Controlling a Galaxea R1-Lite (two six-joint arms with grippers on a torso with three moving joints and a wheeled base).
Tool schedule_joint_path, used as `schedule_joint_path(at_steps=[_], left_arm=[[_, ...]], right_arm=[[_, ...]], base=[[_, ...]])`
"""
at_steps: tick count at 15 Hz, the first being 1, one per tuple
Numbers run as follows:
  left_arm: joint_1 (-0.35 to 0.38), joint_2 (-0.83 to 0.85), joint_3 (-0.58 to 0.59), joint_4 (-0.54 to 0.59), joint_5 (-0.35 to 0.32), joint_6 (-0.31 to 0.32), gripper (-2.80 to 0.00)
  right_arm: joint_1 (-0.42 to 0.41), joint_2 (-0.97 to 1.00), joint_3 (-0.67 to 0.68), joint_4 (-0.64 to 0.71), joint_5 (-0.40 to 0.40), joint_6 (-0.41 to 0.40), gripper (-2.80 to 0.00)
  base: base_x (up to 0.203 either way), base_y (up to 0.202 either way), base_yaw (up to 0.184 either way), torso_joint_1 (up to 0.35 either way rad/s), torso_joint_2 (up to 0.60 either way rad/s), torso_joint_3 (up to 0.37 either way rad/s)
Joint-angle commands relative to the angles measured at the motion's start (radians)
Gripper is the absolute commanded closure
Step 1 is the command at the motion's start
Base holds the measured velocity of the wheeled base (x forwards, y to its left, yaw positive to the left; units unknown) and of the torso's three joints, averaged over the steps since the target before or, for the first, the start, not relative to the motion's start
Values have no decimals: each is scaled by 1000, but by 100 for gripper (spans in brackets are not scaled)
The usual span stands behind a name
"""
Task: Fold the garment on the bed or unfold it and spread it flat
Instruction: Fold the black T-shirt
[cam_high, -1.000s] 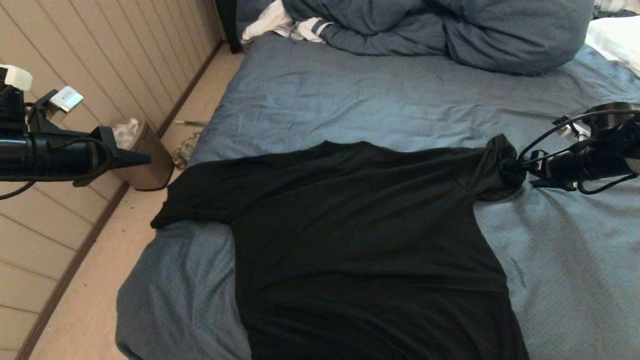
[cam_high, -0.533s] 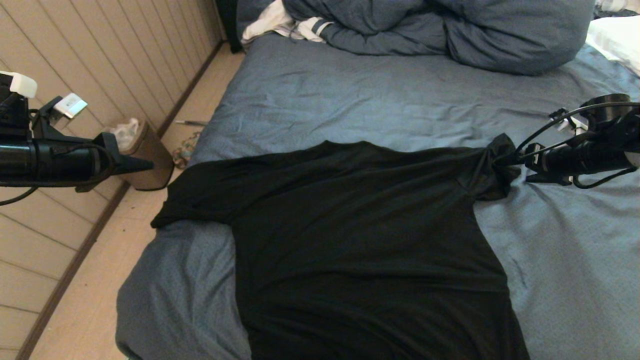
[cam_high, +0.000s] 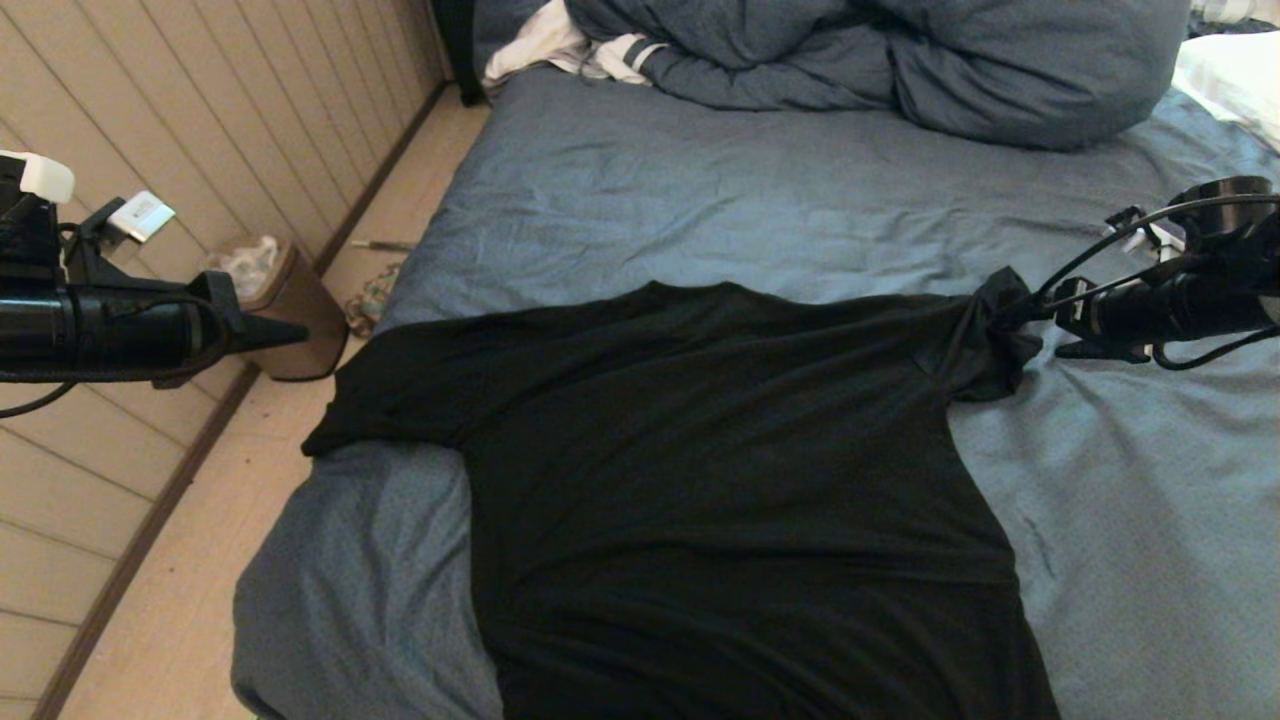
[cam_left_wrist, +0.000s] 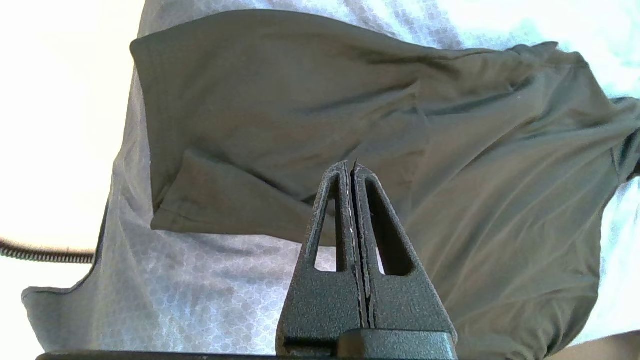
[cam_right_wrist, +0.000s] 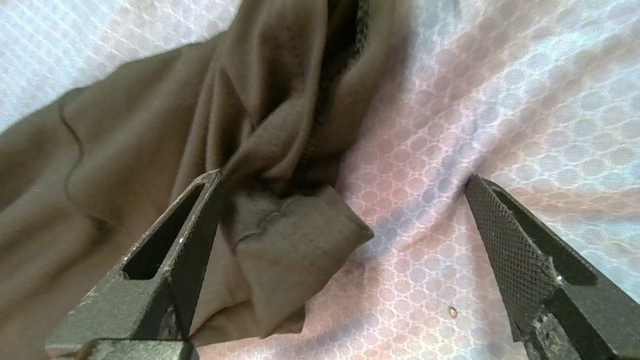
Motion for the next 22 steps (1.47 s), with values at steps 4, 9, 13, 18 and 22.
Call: schedule_joint_path(at_steps=[4,9,13,18,22], left_arm=[[-4,-12,10,1,-4,-2,0],[-6,-12,16,0,-4,0,0],[-6,-9,22,0,-5,-2,0],[-6,-7,24,0,-5,-5,0],[-6,-11,25,0,-7,-8,0]], right_arm=[[-6,-34,19,4,27,2,-280],[6,-17,26,4,32,2,-280],[32,-8,27,3,32,2,0],[35,-14,49,1,32,2,0],[22,-72,36,0,30,2,0]], base=[[0,0,0,0,0,0],[0,0,0,0,0,0],[0,0,0,0,0,0],[0,0,0,0,0,0],[0,0,0,0,0,0]])
